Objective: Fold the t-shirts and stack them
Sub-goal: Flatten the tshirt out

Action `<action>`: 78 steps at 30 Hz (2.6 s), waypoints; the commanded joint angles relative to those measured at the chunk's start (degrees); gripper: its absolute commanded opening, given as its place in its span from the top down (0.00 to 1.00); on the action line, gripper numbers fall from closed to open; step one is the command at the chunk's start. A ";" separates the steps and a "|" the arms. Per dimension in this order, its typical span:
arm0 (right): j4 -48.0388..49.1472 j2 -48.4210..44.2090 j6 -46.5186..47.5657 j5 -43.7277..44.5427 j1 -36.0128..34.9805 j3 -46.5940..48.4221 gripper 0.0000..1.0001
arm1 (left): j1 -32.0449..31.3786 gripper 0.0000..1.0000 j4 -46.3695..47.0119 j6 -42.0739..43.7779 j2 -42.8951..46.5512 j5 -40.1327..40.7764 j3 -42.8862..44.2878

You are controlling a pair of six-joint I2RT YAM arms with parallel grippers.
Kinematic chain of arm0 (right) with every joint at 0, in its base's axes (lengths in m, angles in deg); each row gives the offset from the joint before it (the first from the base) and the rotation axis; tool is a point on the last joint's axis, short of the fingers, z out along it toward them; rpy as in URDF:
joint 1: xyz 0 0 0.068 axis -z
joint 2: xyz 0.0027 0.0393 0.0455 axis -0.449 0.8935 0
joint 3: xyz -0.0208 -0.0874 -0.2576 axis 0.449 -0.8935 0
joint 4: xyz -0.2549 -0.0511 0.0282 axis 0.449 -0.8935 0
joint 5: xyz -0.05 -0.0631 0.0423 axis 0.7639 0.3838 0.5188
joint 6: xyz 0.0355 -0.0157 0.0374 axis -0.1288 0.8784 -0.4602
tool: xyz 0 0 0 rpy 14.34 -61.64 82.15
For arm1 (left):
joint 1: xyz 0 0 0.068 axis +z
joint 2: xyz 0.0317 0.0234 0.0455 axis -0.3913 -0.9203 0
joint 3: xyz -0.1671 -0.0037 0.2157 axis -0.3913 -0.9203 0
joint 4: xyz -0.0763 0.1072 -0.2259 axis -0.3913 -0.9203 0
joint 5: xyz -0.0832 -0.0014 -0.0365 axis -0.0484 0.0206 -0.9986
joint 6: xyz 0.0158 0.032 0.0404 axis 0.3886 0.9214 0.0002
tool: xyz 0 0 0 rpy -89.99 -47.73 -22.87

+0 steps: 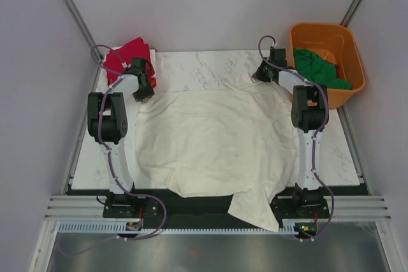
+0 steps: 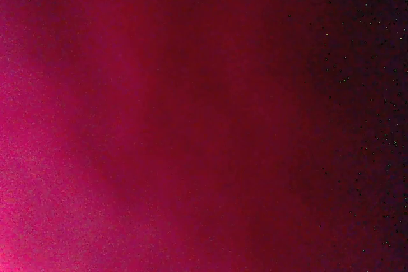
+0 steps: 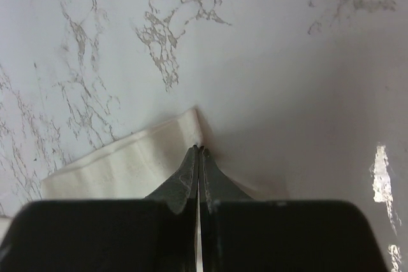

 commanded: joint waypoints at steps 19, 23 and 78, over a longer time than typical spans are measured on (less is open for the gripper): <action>0.71 -4.44 1.92 -9.67 -2.34 8.15 1.00 | -1.62 0.98 -7.85 2.40 7.62 1.78 6.62; 0.62 -6.28 2.01 -9.76 -2.69 8.07 1.00 | -2.24 0.98 -7.76 3.45 9.99 2.66 8.11; 7.91 -60.69 5.96 7.55 -1.29 -35.10 1.00 | -2.68 0.98 7.71 1.61 43.97 10.56 -18.42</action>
